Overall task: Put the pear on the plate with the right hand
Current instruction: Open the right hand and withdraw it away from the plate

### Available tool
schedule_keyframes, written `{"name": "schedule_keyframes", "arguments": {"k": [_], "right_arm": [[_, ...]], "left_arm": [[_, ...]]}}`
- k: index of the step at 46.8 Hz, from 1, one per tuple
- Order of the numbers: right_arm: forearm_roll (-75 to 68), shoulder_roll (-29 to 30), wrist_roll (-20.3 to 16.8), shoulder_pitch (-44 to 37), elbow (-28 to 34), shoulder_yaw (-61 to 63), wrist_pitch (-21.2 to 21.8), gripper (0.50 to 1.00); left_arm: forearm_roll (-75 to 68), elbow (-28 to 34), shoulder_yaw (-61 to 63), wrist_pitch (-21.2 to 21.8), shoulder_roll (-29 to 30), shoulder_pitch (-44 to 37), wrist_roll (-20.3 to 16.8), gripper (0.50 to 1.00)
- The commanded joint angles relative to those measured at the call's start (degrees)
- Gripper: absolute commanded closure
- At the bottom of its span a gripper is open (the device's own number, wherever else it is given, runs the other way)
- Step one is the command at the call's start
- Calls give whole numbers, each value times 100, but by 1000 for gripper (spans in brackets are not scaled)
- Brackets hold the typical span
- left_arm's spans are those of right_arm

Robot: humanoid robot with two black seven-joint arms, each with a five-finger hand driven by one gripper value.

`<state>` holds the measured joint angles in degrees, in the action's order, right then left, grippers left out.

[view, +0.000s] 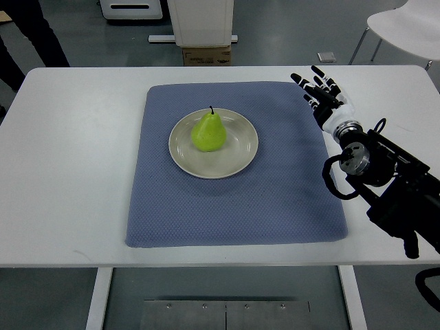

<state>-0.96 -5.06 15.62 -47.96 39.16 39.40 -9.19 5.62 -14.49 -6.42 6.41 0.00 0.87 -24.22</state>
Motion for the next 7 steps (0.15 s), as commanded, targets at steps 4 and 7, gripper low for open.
{"name": "schedule_keyframes", "arguments": {"k": [4, 7], "right_arm": [[8, -48, 11, 59, -5, 6, 23, 500], [8, -109, 11, 59, -5, -12, 31, 500]], "left_arm": [[0, -1, 0, 0, 0, 0, -3, 500], [0, -1, 0, 0, 0, 0, -3, 500]]}}
